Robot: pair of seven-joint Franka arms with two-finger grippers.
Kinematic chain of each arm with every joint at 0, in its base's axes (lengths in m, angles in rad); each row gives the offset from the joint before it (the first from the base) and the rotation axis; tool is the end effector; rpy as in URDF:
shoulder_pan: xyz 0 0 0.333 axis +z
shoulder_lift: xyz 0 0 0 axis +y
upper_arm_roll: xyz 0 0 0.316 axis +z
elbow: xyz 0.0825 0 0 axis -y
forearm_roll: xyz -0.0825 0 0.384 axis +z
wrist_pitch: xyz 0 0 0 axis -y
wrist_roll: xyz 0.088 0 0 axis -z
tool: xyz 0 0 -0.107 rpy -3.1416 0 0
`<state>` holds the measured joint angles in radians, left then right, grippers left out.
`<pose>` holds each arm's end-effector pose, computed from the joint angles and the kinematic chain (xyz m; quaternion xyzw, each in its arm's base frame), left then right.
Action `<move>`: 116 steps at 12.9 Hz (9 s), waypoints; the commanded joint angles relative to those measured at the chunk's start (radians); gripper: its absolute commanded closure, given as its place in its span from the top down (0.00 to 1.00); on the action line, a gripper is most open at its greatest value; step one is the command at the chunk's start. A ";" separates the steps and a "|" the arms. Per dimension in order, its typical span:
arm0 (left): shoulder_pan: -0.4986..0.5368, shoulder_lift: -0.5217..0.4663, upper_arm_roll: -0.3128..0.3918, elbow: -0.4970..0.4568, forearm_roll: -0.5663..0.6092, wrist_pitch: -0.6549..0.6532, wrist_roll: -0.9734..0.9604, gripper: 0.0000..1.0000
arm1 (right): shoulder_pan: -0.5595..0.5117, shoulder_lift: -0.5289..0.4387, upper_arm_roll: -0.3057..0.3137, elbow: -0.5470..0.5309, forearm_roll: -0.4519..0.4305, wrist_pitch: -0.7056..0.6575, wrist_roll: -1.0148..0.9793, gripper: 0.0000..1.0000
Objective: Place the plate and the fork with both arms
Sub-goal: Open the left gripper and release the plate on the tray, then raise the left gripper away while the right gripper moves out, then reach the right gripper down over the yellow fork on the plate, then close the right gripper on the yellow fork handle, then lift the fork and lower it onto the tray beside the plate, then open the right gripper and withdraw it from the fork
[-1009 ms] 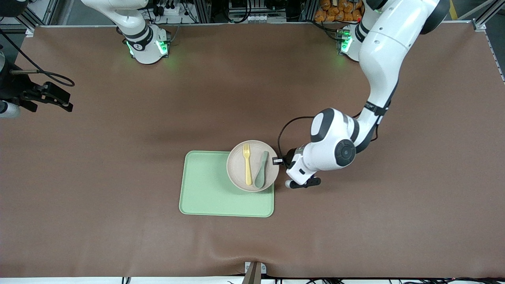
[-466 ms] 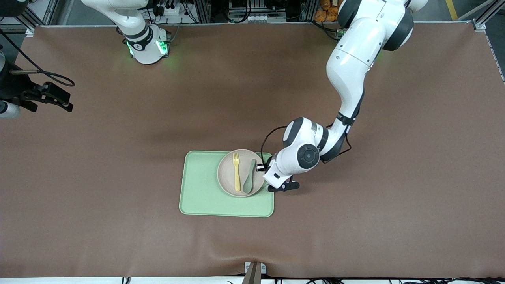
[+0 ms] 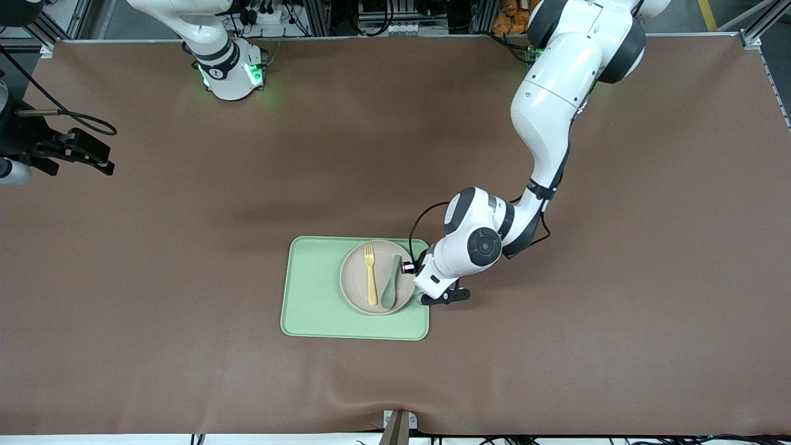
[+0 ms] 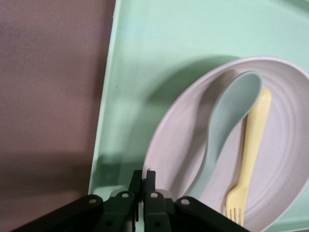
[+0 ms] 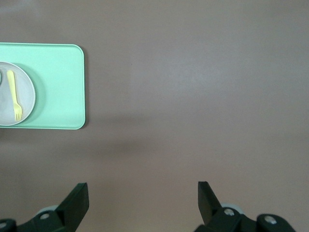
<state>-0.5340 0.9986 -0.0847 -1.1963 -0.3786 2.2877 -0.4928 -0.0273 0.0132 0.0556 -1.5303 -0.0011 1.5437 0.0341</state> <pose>0.6327 -0.4374 0.1825 0.9794 0.0758 -0.0569 0.1783 0.5561 0.0154 0.6339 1.0000 -0.0029 0.0001 0.0002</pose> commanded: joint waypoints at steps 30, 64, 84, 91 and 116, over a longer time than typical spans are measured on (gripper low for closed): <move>0.463 -0.899 0.020 -0.233 0.308 -0.830 0.226 1.00 | 0.280 0.402 -0.002 0.277 0.086 0.186 0.219 1.00; 0.474 -1.023 0.011 -0.364 0.363 -0.746 0.322 1.00 | 0.599 0.988 -0.011 0.401 -0.039 0.670 0.546 0.54; 0.480 -1.019 -0.006 -0.364 0.362 -0.763 0.322 1.00 | 0.469 0.930 -0.010 0.475 -0.022 0.460 0.428 0.00; 0.479 -1.017 -0.006 -0.361 0.362 -0.774 0.319 1.00 | 0.423 0.906 -0.014 0.334 -0.033 0.513 0.388 0.00; 0.482 -1.020 -0.006 -0.367 0.366 -0.766 0.324 1.00 | 0.173 0.490 -0.013 0.377 -0.023 0.135 0.352 1.00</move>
<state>-0.0577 0.0024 -0.0853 -1.5518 -0.0347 1.5237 -0.1876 0.1926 0.5775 0.0279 -1.1131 -0.0299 1.6985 0.3973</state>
